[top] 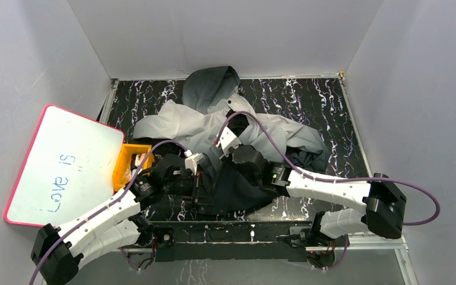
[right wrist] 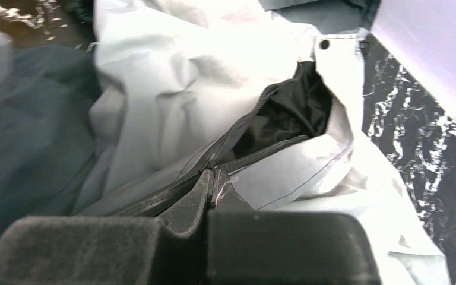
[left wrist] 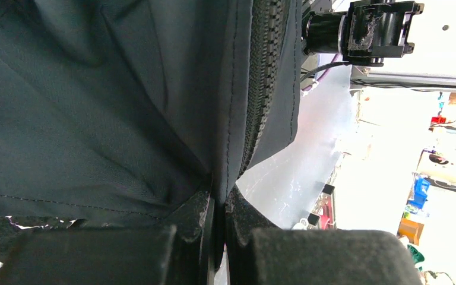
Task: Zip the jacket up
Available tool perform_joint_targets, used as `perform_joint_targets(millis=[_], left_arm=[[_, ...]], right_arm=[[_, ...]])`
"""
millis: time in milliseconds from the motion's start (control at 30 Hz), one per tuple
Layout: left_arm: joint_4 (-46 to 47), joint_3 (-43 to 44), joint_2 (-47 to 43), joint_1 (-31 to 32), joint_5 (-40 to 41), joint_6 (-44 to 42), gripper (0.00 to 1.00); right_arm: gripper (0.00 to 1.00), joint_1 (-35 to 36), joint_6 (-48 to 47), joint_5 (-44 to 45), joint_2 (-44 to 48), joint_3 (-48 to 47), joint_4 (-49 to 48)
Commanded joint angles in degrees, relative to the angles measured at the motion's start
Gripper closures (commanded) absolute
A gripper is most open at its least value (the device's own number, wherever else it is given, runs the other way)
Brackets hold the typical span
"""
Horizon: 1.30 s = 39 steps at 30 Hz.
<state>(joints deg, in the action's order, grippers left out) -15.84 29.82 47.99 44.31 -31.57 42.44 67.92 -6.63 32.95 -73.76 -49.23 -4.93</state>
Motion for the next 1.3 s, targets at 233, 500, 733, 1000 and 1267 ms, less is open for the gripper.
perform_joint_targets(millis=[233, 500, 733, 1000, 1267], left_arm=[[-4.0, -0.5, 0.1, 0.3, -4.4, 0.3, 1.0], [-5.5, -0.4, -1.2, 0.3, -3.8, 0.4, 1.0], [-7.5, -1.2, -4.4, 0.3, -2.9, 1.3, 1.0], [-11.2, -1.5, -9.5, 0.3, -1.3, 2.2, 1.0], [-14.4, -0.6, -11.7, 0.4, 0.1, 2.2, 1.0]], right_arm=[[1.0, -12.2, -8.7, 5.8, -2.2, -11.1, -6.2], [1.0, -21.1, -10.3, 2.9, -5.8, -19.0, -6.7], [1.0, -29.8, -10.6, 0.9, -11.5, -30.6, -4.4], [1.0, -35.4, -13.0, 1.3, -17.6, -43.6, -2.3], [1.0, -43.1, -14.9, 1.3, -20.4, -53.4, 0.9]])
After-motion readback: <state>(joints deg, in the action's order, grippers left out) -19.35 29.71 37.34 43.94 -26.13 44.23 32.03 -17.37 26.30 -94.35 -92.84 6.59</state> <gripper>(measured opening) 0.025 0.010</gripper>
